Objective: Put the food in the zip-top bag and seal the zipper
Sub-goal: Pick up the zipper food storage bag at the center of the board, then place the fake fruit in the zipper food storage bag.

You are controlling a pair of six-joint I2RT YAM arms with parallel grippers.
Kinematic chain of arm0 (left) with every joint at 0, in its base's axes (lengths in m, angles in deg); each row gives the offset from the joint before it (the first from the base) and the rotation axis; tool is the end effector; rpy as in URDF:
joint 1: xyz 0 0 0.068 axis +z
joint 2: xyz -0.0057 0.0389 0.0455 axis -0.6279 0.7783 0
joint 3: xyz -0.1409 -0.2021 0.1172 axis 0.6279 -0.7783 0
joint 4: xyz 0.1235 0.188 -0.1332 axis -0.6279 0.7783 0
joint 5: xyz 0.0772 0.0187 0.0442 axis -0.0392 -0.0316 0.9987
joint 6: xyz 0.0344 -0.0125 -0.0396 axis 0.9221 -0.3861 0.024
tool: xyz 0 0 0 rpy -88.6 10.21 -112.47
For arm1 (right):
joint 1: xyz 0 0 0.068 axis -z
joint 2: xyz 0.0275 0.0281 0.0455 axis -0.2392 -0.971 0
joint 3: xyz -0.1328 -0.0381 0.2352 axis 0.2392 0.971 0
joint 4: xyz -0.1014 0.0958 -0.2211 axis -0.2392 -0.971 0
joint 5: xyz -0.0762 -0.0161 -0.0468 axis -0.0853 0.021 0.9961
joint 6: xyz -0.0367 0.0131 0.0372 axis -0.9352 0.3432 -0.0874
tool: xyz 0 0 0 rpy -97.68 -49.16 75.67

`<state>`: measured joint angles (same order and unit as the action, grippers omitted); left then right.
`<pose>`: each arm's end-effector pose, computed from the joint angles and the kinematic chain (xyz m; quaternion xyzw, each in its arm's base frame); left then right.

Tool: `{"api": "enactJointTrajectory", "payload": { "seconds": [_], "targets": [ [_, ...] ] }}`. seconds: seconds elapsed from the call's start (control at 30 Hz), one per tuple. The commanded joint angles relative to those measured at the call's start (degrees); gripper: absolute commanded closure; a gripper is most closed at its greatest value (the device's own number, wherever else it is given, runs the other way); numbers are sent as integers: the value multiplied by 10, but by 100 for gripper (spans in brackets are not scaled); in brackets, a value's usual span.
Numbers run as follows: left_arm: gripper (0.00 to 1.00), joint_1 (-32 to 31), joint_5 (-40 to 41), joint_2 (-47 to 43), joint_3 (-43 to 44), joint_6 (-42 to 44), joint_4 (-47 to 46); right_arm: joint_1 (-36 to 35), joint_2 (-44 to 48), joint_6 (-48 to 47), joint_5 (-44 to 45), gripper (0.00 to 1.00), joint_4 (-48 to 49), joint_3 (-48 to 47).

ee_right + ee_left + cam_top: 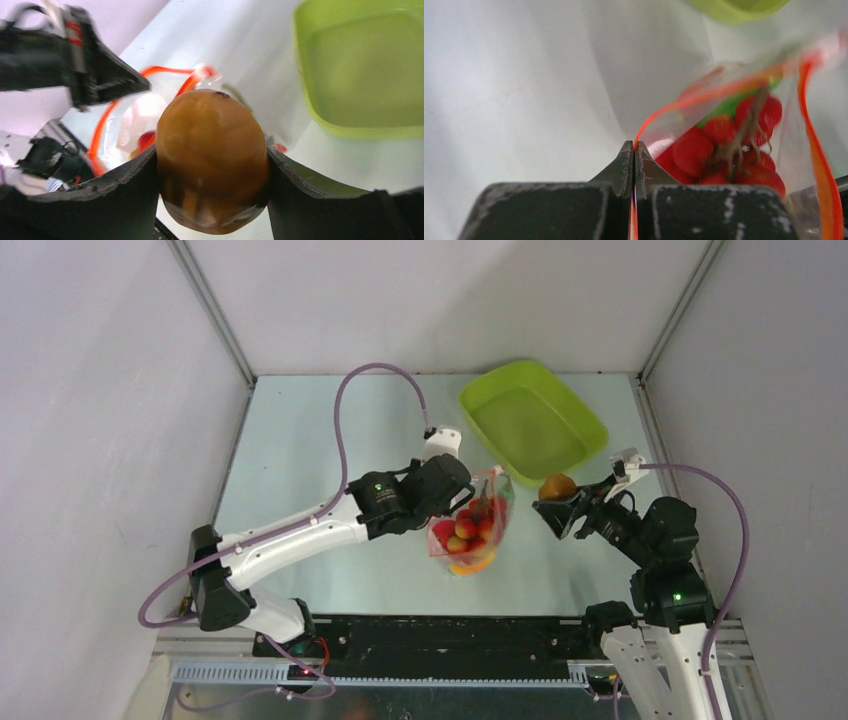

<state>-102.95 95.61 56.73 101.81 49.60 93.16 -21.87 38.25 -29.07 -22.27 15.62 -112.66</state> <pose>0.1520 -0.2671 0.3598 0.1313 0.8813 -0.0929 0.4443 0.0945 0.0306 0.3428 -0.1352 0.7390 0.2944 0.5907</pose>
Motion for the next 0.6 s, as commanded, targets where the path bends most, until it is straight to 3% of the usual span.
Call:
{"api": "enactJointTrajectory", "payload": {
  "seconds": [0.0,0.13,0.3,0.57],
  "targets": [
    [100,7,-33,-33,-57,-47,-69,-24,-20,28,-82,50,79,-4],
    [100,6,-31,-52,-62,-57,-68,-104,-49,36,-81,50,111,-22],
    [100,6,-40,-79,-57,-69,-72,-272,-92,5,38,50,138,-52],
    [100,-1,-35,-107,-51,-89,-70,-350,-148,28,131,49,188,-66]
  ]
}}
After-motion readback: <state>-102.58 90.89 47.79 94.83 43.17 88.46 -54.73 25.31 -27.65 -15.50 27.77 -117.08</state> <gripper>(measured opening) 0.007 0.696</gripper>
